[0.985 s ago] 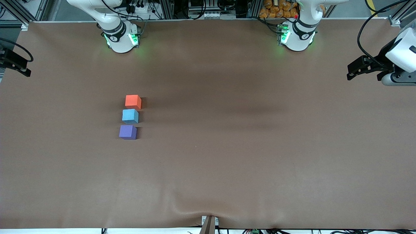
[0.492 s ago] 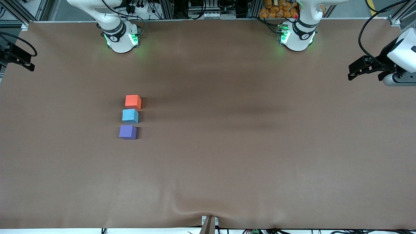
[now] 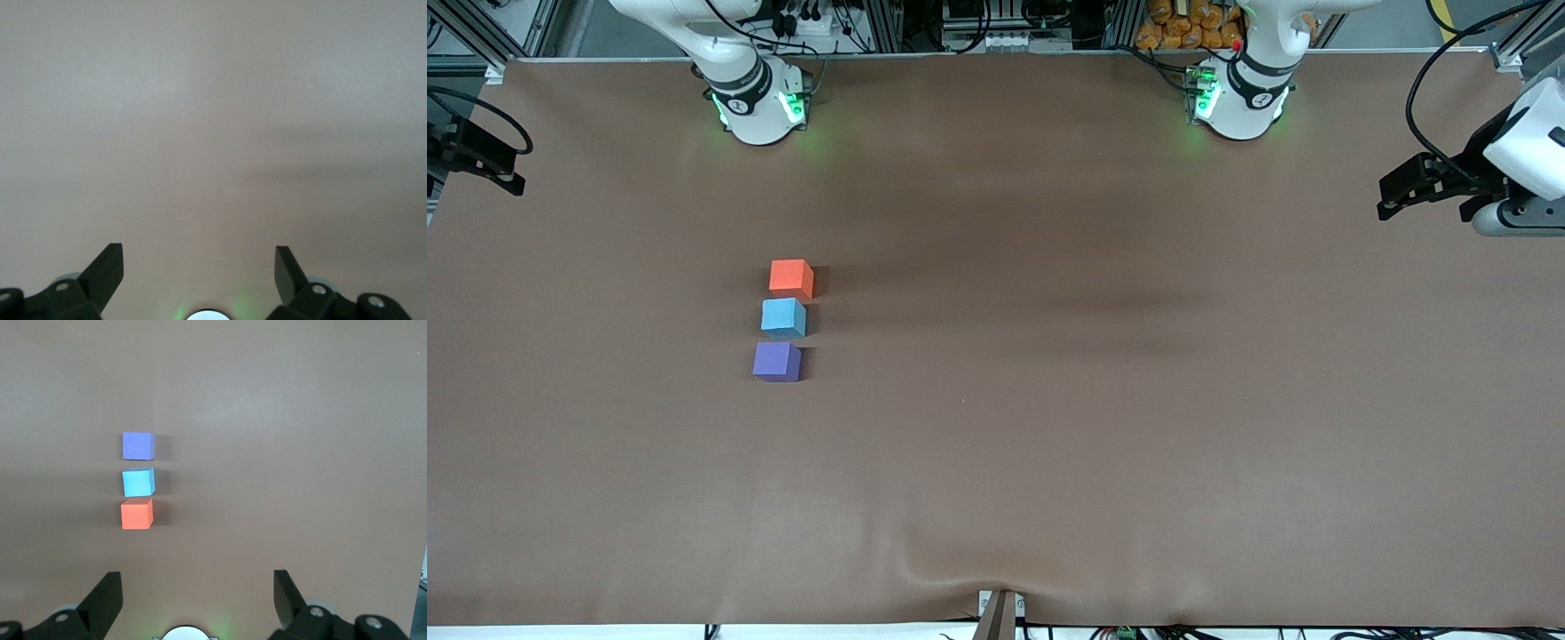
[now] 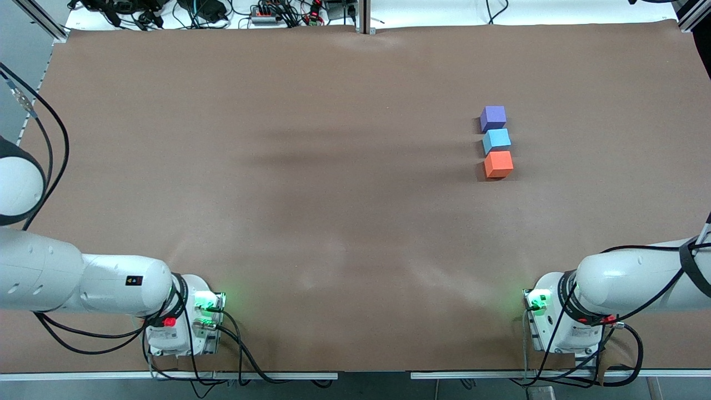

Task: Place blue block between orange and purple blocks

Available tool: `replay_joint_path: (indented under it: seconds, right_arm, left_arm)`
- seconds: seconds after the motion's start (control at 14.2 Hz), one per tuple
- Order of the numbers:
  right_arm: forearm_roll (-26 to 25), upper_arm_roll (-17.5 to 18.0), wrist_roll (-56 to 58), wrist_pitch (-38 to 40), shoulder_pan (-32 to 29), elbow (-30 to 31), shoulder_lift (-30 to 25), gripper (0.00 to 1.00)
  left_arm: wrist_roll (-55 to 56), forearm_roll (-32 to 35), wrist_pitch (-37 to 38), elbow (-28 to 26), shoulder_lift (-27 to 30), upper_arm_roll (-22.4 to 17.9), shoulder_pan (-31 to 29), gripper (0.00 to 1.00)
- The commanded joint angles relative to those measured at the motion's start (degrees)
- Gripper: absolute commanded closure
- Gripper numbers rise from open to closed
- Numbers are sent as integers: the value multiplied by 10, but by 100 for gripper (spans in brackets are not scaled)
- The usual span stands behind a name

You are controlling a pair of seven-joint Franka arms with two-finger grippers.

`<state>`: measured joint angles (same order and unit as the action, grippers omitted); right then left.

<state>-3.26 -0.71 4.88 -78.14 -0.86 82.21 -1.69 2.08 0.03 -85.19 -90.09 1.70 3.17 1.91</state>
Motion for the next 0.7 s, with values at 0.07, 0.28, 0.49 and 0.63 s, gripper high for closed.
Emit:
replay_joint_path:
  seconds: [0.07,0.28,0.49,0.63]
  right_arm:
    - [4,0,-12,-16,7,3,-9,0]
    - [4,1,-13,-21,11,4,-9,0]
    - [4,1,-12,-21,10,5,-9,0]
    - [4,1,-12,-21,10,5,-9,0]
  left_arm:
    - [-21,-7,8,10,-6,2,-2,0]
    - [-21,-7,8,9,-6,2,-2,0]
    - [-16,-6,8,10,-8,2,-2,0]
    - [-16,-6,8,10,-9,2,-2,0]
